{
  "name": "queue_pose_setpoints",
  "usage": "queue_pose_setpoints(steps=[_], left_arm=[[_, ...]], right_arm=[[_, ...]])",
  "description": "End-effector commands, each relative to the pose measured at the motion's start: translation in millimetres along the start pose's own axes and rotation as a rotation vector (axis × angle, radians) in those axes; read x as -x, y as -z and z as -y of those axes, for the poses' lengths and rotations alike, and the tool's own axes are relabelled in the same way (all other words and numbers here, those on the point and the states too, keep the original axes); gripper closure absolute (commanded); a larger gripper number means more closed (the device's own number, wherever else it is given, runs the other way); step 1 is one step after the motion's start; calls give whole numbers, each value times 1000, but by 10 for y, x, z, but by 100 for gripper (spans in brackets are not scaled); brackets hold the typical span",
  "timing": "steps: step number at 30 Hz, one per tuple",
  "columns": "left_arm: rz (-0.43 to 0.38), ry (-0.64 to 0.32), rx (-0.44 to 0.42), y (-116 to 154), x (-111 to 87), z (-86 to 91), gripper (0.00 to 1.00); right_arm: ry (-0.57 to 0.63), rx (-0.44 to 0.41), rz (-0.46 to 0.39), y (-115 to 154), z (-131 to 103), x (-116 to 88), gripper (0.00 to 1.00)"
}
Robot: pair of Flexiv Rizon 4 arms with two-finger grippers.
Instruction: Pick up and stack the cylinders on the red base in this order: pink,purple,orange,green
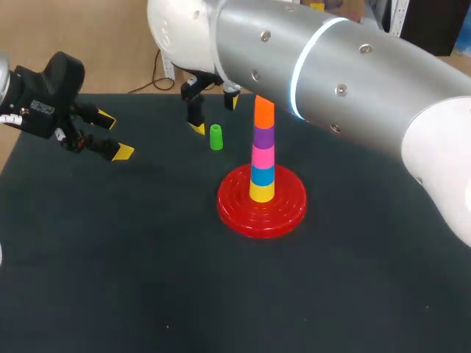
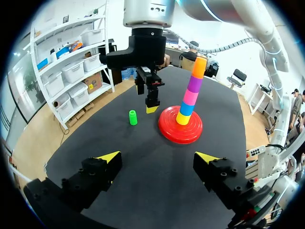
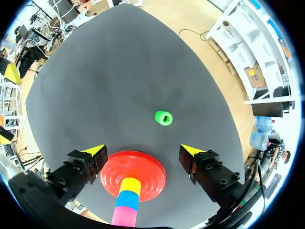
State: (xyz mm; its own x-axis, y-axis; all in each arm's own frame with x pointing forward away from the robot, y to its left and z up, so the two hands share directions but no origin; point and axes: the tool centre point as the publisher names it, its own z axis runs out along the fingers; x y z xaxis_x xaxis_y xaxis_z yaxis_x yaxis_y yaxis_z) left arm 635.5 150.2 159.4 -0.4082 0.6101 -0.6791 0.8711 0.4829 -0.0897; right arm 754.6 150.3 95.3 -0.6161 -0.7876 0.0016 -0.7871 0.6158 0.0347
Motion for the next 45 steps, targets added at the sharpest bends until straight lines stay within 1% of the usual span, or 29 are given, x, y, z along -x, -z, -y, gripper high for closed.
queue_pose_setpoints(steps=[1, 7, 12, 16, 18, 19, 22, 28, 36, 45], left_arm=[[6, -3, -1, 5, -19, -1, 0], [6, -3, -1, 5, -19, -1, 0], [6, -3, -1, 5, -19, -1, 0], [6, -3, -1, 5, -19, -1, 0], [6, -3, -1, 5, -19, -1, 0], [6, -3, -1, 5, -19, -1, 0], [6, -3, -1, 5, -19, -1, 0], [6, -3, -1, 5, -19, -1, 0], [6, -3, -1, 5, -19, -1, 0], [6, -3, -1, 5, -19, -1, 0]], right_arm=[[0, 10, -209, 16, 40, 83, 0], [-15, 6, -209, 12, 35, 93, 0], [-50, -15, -216, -34, 68, 248, 0], [-97, -34, -247, -103, 124, 379, 0], [-111, -10, -247, -131, 151, 403, 0], [-129, 2, -260, -155, 176, 411, 0], [-158, 34, -279, -215, 222, 418, 0], [-201, 13, -331, -359, 247, 427, 0], [-229, -8, -362, -443, 226, 442, 0], [-280, -18, -403, -540, 281, 415, 0]])
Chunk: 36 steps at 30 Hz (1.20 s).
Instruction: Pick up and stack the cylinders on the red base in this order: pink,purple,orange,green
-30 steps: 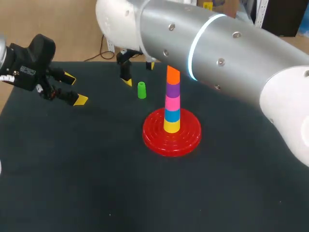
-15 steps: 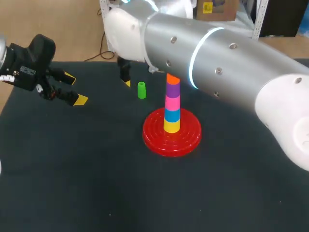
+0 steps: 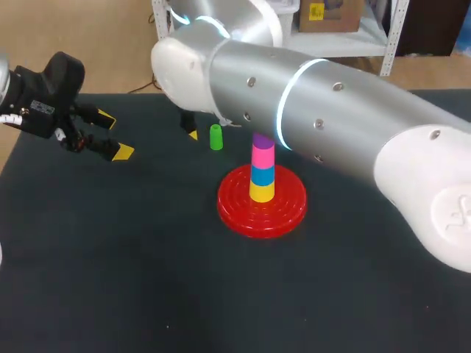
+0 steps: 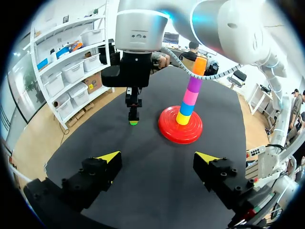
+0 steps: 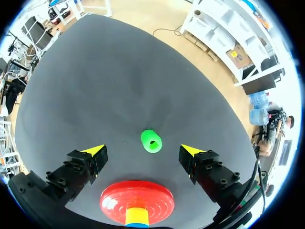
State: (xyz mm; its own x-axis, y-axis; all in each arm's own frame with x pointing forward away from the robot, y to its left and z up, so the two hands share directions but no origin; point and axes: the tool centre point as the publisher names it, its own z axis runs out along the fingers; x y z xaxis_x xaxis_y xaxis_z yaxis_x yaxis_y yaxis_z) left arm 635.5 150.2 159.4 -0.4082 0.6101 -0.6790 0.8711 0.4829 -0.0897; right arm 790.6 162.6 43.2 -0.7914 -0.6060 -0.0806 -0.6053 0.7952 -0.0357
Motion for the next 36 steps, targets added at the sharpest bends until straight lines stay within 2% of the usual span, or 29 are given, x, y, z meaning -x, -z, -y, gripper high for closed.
queue_pose_setpoints(steps=[1, 11, 36], left_arm=[[6, -3, -1, 5, -19, -1, 0], [6, -3, -1, 5, -19, -1, 0], [6, -3, -1, 5, -19, -1, 0]], right_arm=[[-16, -2, -490, -48, 34, 109, 0], [-64, 73, -528, -77, 84, 225, 0], [-102, 56, -564, -136, 78, 262, 0]])
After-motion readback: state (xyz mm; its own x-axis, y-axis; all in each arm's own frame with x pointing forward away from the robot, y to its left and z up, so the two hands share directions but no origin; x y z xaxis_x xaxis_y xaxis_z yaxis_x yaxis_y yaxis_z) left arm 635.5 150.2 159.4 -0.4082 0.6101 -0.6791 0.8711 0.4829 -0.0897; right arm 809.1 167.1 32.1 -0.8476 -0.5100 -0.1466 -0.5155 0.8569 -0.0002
